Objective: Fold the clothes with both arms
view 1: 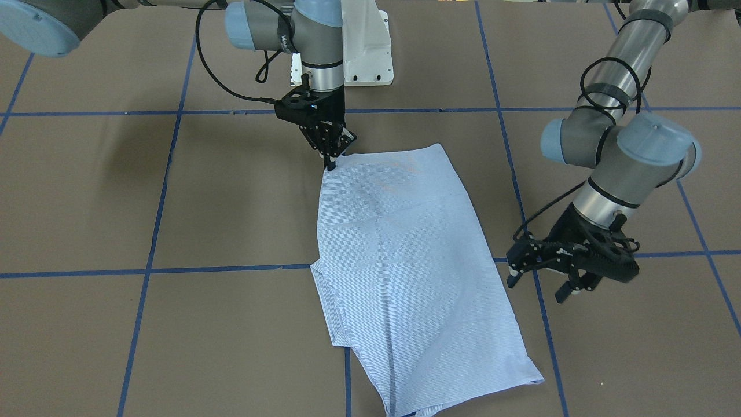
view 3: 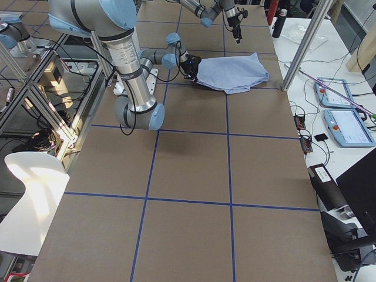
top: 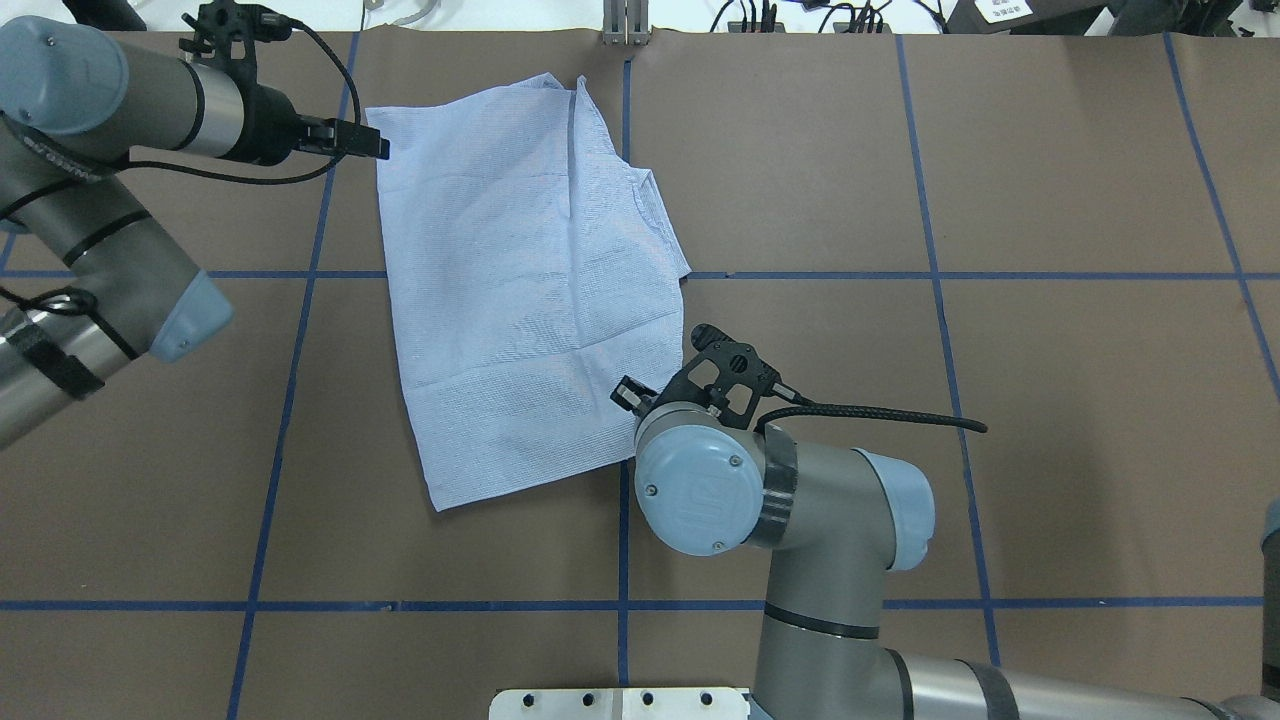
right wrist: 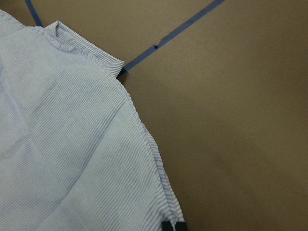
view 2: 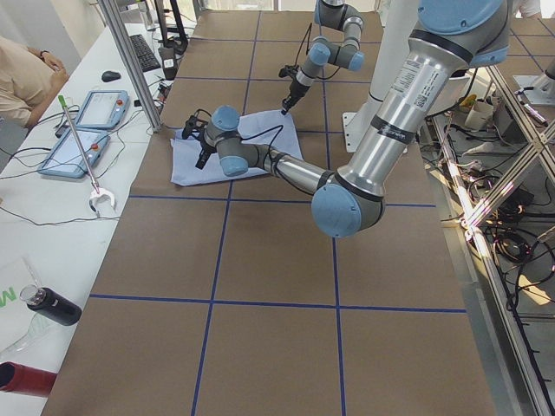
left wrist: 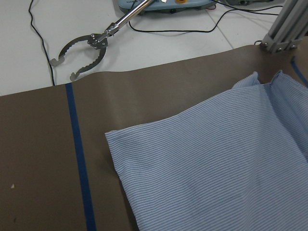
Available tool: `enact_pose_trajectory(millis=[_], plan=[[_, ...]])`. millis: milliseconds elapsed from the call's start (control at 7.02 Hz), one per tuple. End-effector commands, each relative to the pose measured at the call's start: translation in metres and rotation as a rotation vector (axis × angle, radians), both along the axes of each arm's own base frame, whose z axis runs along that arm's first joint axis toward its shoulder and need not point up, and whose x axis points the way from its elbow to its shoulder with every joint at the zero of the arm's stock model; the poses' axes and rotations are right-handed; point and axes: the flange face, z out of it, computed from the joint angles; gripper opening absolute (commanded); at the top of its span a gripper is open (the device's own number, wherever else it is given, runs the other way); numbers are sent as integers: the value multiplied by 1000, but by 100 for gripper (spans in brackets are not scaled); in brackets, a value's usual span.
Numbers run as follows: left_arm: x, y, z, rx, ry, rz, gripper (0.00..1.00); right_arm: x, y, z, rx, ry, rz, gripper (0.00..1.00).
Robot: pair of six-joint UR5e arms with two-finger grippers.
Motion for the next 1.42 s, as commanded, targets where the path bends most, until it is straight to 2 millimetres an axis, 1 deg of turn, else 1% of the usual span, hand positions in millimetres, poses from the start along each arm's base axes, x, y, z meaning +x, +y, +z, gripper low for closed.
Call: enact_pose_trajectory(millis=[0,142,285,427,570,712,855,997,1140,1282], plan=[[23,134,-42,-171,211,86,100,29,6,4,7,-22,2,0],[43,202,-34,-213,223,82,100,34,10,5,10,-26,0,0],[51,250,-26,-266,224,100,100,35,10,8,10,-22,1,0],[78,298,-12,-359,228,69,100,34,12,8,10,-23,1,0],[104,326,-4,-425,200,23,100,34,12,8,10,-23,-1,0],[126,333,-14,-519,176,-7,96,33,13,8,10,-23,-3,0],[146,330,-34,-576,178,-44,83,33,14,8,11,-23,-3,0],[157,333,-37,-614,182,-56,75,33,14,8,11,-23,-3,0],[164,334,-30,-624,168,-60,72,32,14,7,11,-22,-5,0],[165,335,-30,-624,167,-58,72,32,15,8,10,-21,-7,0]])
